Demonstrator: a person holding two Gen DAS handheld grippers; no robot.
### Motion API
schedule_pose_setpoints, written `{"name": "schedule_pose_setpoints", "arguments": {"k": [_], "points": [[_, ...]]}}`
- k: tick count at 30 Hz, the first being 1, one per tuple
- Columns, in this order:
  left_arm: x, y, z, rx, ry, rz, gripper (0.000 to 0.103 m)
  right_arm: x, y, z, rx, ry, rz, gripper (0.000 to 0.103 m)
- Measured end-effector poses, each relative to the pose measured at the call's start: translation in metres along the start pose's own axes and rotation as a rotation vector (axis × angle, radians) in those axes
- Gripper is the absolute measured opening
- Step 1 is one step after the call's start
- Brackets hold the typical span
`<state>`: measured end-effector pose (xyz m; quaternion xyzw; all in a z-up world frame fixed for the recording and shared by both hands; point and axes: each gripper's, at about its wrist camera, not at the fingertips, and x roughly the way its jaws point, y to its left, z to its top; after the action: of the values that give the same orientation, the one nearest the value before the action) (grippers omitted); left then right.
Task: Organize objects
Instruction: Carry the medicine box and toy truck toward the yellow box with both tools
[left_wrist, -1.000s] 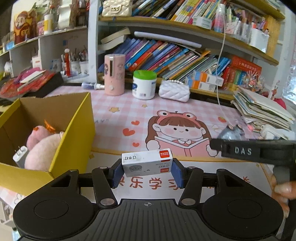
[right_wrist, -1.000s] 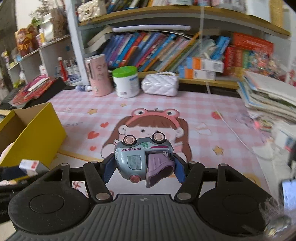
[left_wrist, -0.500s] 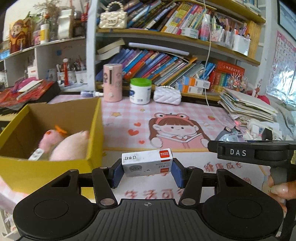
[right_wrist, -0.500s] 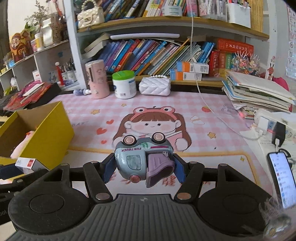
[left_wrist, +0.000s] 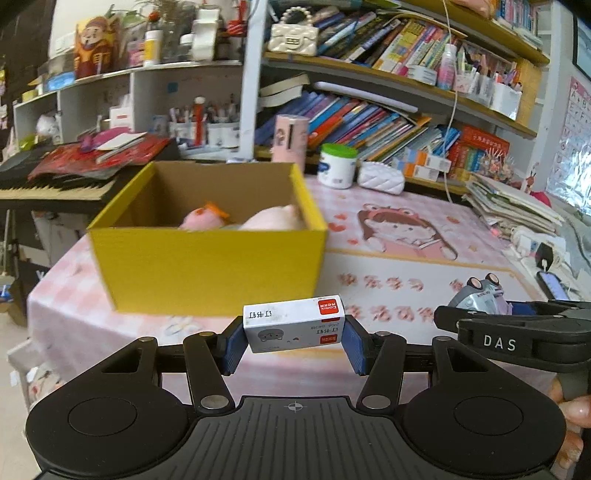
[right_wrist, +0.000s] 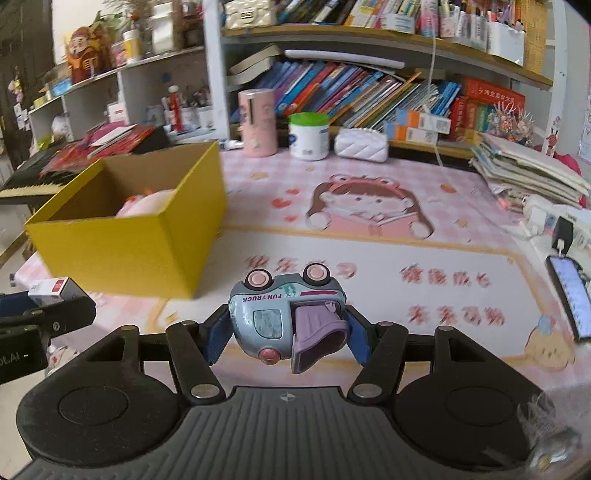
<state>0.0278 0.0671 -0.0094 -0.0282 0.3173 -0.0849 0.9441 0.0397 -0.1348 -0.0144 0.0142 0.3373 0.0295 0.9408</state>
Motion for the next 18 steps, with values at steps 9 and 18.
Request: {"name": "schedule_pose_setpoints", "arguments": {"k": [9, 18], "points": [[-0.033, 0.037, -0.02, -0.01, 0.006, 0.027, 0.053, -0.018, 0.054, -0.022, -0.032, 0.028, 0.062, 0.061], [-0.055, 0.066, -0.025, -0.037, -0.035, 0.06, 0.053, -0.03, 0.09, -0.021, -0.084, 0.004, 0.105, 0.061]]}}
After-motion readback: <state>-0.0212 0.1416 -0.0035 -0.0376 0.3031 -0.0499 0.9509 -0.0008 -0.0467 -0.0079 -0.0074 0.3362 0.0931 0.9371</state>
